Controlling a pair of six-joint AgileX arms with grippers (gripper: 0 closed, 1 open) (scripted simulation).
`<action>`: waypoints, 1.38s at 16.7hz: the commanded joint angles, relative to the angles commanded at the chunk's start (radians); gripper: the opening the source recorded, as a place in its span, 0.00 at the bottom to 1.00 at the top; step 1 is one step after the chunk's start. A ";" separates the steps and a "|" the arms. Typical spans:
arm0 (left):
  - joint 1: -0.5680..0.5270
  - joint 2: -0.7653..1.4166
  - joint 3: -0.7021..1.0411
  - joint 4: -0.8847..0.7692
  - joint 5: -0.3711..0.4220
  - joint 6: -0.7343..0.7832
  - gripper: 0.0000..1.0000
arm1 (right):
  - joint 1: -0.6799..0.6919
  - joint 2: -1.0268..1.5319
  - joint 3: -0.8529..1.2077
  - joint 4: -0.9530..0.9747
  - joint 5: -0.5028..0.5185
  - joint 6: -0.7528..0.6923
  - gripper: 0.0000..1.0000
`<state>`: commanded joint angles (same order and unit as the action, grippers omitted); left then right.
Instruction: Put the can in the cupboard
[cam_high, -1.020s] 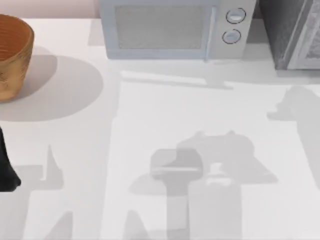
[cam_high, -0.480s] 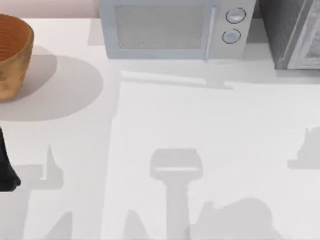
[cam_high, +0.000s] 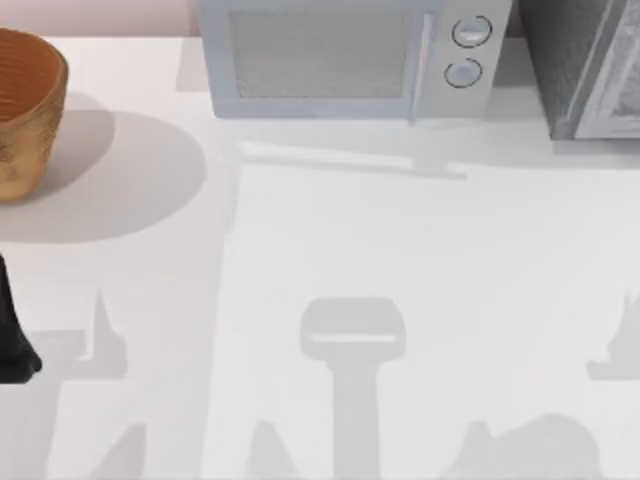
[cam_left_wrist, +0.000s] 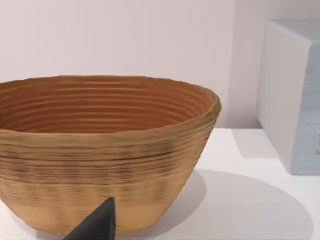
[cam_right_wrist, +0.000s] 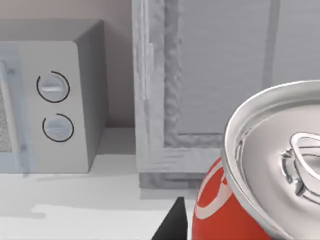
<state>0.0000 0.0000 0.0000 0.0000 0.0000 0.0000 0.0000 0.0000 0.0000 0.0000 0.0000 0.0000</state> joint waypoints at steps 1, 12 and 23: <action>0.000 0.000 0.000 0.000 0.000 0.000 1.00 | 0.000 0.000 0.000 0.000 0.000 0.000 0.00; 0.000 0.000 0.000 0.000 0.000 0.000 1.00 | 0.047 0.279 0.300 -0.088 0.039 0.005 0.00; 0.000 0.000 0.000 0.000 0.000 0.000 1.00 | 0.153 1.092 1.442 -0.344 0.158 0.014 0.00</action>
<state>0.0000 0.0000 0.0000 0.0000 0.0000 0.0000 0.1525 1.0919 1.4420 -0.3438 0.1577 0.0141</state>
